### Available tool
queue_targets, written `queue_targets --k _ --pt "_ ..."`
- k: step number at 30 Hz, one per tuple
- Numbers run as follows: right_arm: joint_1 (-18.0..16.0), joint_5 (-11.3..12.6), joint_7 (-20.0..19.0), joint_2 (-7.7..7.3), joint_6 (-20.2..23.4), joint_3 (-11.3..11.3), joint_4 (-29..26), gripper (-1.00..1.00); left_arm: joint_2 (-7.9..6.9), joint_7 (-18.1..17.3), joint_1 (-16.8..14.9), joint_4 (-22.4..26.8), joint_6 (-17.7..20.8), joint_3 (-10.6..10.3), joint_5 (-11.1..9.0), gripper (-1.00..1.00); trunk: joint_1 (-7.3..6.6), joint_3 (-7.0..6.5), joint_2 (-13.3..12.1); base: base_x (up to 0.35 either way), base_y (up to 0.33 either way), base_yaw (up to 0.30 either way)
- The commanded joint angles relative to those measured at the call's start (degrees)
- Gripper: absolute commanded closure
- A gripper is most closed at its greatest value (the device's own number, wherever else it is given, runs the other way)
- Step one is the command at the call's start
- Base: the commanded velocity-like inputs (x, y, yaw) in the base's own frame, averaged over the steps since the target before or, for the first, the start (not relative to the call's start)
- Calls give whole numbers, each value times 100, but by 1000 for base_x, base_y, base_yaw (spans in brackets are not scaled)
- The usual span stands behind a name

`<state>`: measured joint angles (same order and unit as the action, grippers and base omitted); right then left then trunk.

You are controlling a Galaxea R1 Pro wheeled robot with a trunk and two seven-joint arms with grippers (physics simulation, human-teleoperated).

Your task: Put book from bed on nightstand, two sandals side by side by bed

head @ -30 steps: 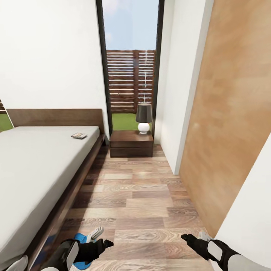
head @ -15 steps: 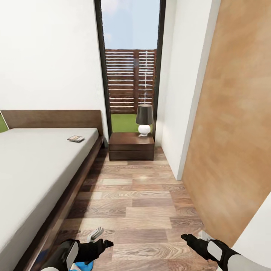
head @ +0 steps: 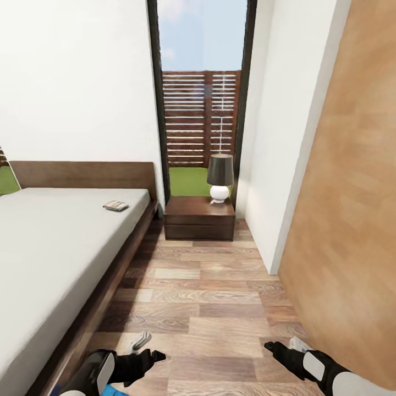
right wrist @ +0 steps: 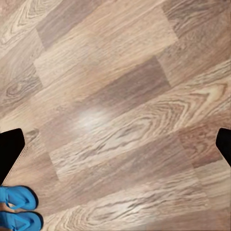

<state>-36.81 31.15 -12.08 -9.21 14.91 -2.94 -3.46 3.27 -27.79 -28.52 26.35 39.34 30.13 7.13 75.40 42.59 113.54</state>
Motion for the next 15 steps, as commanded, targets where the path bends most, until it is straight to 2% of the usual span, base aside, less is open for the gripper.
queue_targets --k 1,6,15 --pt "-2 -4 -12 -2 32 -30 -6 -100 7 -42 -4 11 30 45 61 -100 2 6 3 287 -16 35" --pt "-2 -4 -13 -2 37 -29 -6 -100 7 -42 -4 11 30 45 61 -100 2 6 3 269 -78 17" --pt "-2 -4 -14 -2 38 -28 -6 -100 7 -42 -4 11 30 45 61 -100 2 6 3 231 -164 3"
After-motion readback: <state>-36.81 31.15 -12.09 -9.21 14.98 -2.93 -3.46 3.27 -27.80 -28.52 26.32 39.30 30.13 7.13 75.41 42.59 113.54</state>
